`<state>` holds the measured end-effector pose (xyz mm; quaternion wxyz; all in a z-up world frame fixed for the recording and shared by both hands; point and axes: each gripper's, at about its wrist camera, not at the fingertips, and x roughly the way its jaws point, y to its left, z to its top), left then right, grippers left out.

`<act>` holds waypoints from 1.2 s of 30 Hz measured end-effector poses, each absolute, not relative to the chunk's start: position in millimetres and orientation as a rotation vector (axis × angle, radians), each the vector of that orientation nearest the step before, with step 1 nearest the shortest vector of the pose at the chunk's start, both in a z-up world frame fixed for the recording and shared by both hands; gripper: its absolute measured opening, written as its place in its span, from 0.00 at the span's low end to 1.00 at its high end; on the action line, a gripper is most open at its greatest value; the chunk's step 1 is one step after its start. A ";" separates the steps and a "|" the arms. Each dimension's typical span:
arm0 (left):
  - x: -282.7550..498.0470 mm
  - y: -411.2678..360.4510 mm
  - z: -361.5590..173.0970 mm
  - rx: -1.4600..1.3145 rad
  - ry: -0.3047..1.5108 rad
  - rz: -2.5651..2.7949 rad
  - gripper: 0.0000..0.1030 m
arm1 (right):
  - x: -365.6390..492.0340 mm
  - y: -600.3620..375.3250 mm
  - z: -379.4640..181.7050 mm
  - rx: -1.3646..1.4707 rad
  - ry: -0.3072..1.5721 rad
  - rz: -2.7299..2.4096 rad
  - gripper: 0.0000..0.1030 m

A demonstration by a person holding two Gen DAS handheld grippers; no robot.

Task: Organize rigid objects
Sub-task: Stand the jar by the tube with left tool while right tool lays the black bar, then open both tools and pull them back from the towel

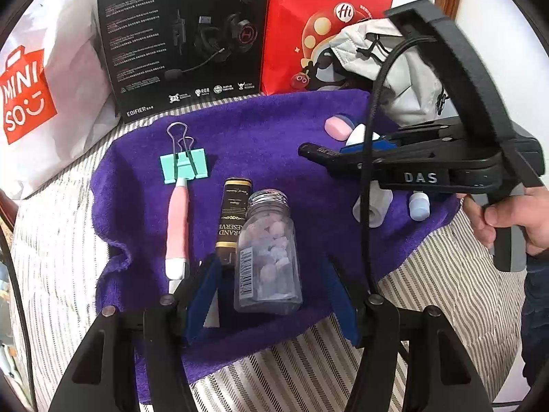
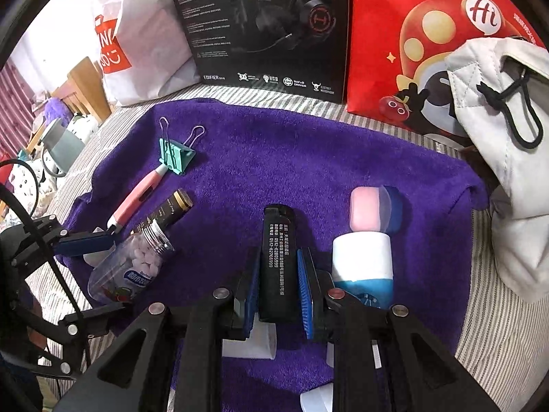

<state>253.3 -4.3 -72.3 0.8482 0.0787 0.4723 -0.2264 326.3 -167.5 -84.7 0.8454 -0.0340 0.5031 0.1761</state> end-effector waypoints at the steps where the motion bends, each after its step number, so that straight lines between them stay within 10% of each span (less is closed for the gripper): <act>1: 252.8 -3.7 -71.2 0.167 0.995 -0.476 0.58 | 327.4 -166.9 -85.3 -0.072 1.063 0.371 0.21; 18: 246.4 18.7 -58.3 0.128 0.973 -0.461 0.58 | 330.3 -154.8 -93.2 -0.122 1.078 0.357 0.22; 36: 191.4 44.3 -32.1 0.093 0.921 -0.417 0.76 | 282.0 -167.7 -65.7 -0.064 1.029 0.335 0.46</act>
